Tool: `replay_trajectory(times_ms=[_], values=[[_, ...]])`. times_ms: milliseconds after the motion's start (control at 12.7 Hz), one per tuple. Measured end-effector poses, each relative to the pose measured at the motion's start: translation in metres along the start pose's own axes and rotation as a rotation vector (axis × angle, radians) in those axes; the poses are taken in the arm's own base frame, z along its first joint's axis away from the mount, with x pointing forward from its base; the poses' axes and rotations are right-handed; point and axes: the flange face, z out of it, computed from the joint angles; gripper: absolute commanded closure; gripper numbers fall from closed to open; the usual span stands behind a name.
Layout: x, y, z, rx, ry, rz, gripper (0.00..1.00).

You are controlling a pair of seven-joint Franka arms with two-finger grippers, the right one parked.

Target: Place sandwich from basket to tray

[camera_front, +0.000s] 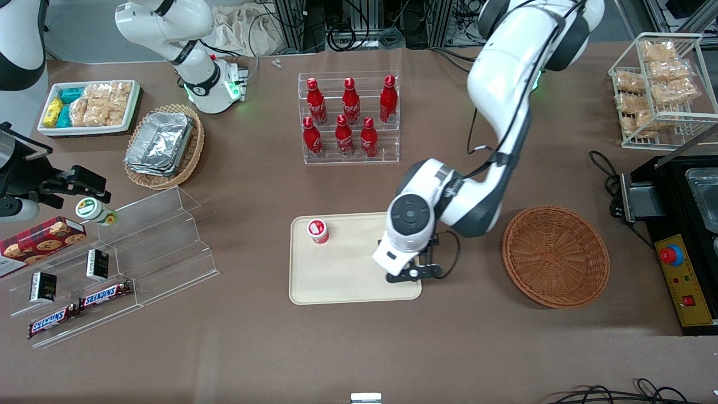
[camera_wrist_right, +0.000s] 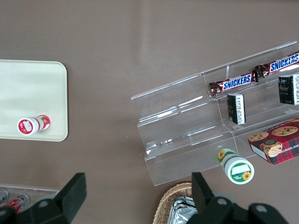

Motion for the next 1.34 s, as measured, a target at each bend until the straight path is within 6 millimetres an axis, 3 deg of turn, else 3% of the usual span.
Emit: replay_trajectory(times_ms=[315, 472, 629, 865, 1022, 1180, 1337], values=[[0.022, -0.106, -0.120, -0.015, 0.020, -0.115, 0.01], [0.012, -0.158, -0.154, -0.026, 0.043, -0.109, 0.01], [-0.003, -0.210, -0.161, -0.041, 0.082, -0.077, 0.01], [-0.025, -0.307, -0.145, -0.035, 0.098, -0.017, 0.00], [-0.027, -0.361, -0.145, -0.028, 0.093, -0.008, 0.00], [-0.019, -0.401, -0.152, -0.028, 0.101, -0.013, 0.00], [-0.011, -0.419, -0.164, -0.033, 0.118, -0.035, 0.00]])
